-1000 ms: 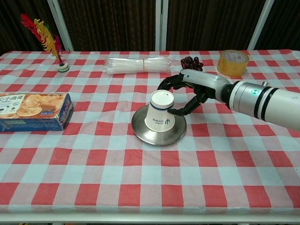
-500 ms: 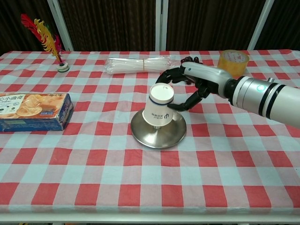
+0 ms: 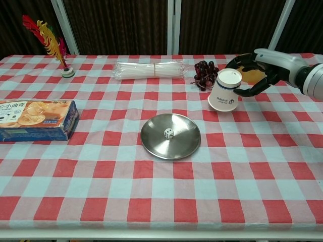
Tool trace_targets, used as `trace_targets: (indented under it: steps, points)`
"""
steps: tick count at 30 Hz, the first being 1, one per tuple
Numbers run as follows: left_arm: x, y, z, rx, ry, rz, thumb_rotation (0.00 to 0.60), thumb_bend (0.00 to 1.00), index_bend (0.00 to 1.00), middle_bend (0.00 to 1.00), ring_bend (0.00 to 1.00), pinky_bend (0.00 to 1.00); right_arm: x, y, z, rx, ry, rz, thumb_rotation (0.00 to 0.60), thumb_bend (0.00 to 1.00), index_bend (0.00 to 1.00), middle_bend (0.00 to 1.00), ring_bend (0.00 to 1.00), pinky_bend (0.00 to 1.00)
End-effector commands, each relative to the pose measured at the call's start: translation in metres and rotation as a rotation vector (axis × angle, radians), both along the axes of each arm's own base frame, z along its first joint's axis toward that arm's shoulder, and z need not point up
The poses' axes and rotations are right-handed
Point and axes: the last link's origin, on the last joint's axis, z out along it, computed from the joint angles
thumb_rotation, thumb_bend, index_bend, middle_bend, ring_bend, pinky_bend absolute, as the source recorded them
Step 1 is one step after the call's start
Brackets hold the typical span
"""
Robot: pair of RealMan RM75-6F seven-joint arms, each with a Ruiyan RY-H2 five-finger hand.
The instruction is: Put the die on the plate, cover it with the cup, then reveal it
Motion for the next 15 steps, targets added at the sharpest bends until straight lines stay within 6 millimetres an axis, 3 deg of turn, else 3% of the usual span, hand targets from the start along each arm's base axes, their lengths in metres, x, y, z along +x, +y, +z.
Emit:
trace_targets:
  steps: [1,4,7,10,15]
  points:
    - [0.002,0.000,0.000,-0.001,0.005,-0.007,0.600,0.00,0.14,0.13,0.02,0.02,-0.014,0.004,-0.004,0.035,0.036,-0.042,0.600,0.26,0.09,0.15,0.00,0.03]
    - [0.004,0.000,0.001,0.002,0.009,-0.009,0.600,0.00,0.14,0.13,0.02,0.02,-0.015,0.007,-0.003,0.037,0.042,-0.035,0.600,0.22,0.01,0.11,0.00,0.01]
    - [0.004,-0.001,0.002,0.004,0.009,-0.007,0.600,0.00,0.14,0.13,0.02,0.02,-0.015,0.011,0.008,0.012,0.010,-0.026,0.600,0.22,0.00,0.05,0.00,0.00]
    - [0.004,-0.003,0.002,0.008,0.006,-0.006,0.600,0.00,0.14,0.13,0.02,0.02,-0.019,0.021,0.033,-0.064,-0.017,0.007,0.600,0.22,0.00,0.04,0.00,0.00]
    - [0.003,-0.002,0.002,0.011,0.004,-0.006,0.600,0.00,0.14,0.13,0.02,0.02,-0.048,0.061,0.092,-0.271,0.096,0.056,0.600,0.24,0.00,0.11,0.00,0.00]
